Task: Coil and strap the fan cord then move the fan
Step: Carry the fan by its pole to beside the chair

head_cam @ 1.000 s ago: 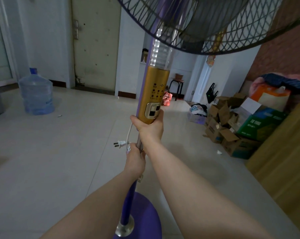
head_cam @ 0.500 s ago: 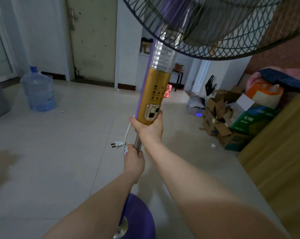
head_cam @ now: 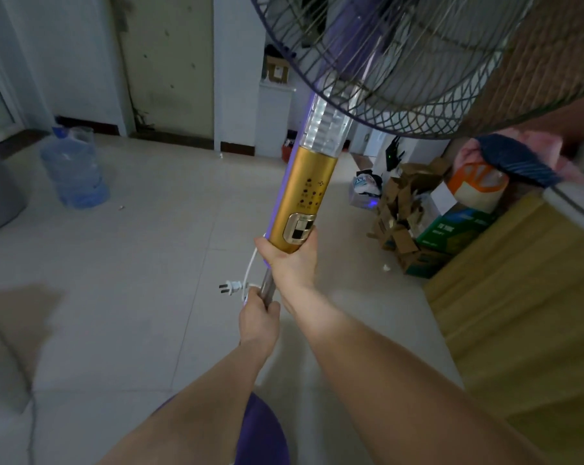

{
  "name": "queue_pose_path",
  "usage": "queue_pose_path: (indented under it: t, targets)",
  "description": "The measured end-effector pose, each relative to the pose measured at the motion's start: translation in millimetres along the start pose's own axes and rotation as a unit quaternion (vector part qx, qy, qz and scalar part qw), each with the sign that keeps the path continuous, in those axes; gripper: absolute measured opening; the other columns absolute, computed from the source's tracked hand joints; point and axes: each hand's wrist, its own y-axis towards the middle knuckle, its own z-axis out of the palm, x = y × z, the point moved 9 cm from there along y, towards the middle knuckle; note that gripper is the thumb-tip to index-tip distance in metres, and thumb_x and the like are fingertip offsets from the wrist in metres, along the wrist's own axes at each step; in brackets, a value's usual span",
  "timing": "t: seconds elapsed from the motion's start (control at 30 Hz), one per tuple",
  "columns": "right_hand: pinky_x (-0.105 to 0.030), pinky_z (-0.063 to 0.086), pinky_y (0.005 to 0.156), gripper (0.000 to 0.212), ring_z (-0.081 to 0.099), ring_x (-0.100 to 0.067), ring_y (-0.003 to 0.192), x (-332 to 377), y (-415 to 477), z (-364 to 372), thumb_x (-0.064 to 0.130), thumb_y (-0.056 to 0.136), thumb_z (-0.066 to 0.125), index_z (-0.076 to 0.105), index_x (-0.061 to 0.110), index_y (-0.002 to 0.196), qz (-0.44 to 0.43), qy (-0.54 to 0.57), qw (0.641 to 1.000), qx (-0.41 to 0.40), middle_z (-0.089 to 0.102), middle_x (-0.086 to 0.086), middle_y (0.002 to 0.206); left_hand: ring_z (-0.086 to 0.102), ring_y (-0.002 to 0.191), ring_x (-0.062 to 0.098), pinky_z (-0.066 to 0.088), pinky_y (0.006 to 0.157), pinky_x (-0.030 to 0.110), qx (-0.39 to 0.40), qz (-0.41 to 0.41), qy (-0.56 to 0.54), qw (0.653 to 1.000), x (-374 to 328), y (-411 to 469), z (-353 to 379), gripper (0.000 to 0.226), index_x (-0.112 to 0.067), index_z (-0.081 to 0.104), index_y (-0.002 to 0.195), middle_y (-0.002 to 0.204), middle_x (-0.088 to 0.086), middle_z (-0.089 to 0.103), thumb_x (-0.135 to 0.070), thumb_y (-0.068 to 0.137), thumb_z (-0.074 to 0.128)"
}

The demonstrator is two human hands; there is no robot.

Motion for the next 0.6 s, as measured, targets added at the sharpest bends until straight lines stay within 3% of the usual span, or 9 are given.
queue_pose_path:
  t: [0.07,0.23,0.33,0.43,0.6]
  targets:
    - [-0.027,0.054,0.074,0.060,0.066,-0.010,0.080,25,-6,-13,0.022,0.063,0.085,0.050,0.030,0.110,0.002,-0.009,1.000,-0.008,0.066,0.014,0.088,0.062,0.084,0.037,0.052,0.073,0.043,0.003,-0.011,0.004,1.000,-21,-18,-4,0.013,-0.004,0.048,0.096,0.088,0.018,0.065,-0.015,0.090,0.050]
    - [-0.012,0.044,0.061,0.058,0.061,0.009,0.068,84,-20,-49,0.024,0.062,0.085,0.051,0.033,0.107,0.002,-0.035,0.999,-0.029,0.065,0.018,0.084,0.061,0.082,0.036,0.050,0.071,0.044,0.021,-0.021,-0.001,1.000,-74,-60,-6,0.010,-0.003,0.048,0.093,0.088,0.018,0.063,-0.013,0.090,0.050]
    - [-0.005,0.042,0.057,0.057,0.061,0.011,0.068,113,-31,-71,0.025,0.063,0.085,0.049,0.036,0.106,0.001,-0.056,0.998,-0.042,0.064,0.019,0.083,0.061,0.081,0.034,0.051,0.070,0.043,0.042,-0.016,-0.016,0.999,-97,-80,-1,0.008,-0.006,0.049,0.093,0.087,0.016,0.063,-0.014,0.090,0.050]
    - [-0.010,0.046,0.064,0.058,0.062,0.009,0.072,135,-45,-94,0.024,0.065,0.086,0.048,0.037,0.107,-0.002,-0.069,0.996,-0.061,0.064,0.018,0.086,0.062,0.077,0.029,0.051,0.067,0.040,0.065,-0.006,-0.016,0.998,-114,-101,4,0.004,-0.011,0.051,0.090,0.084,0.014,0.064,-0.014,0.090,0.051]
    - [0.004,0.037,0.054,0.059,0.055,0.023,0.067,162,-73,-131,0.023,0.066,0.086,0.047,0.034,0.109,-0.013,-0.083,0.991,-0.108,0.062,0.021,0.086,0.056,0.065,0.022,0.042,0.055,0.031,0.112,0.033,-0.028,0.993,-139,-132,17,0.014,-0.019,0.045,0.078,0.075,0.009,0.059,-0.009,0.084,0.053]
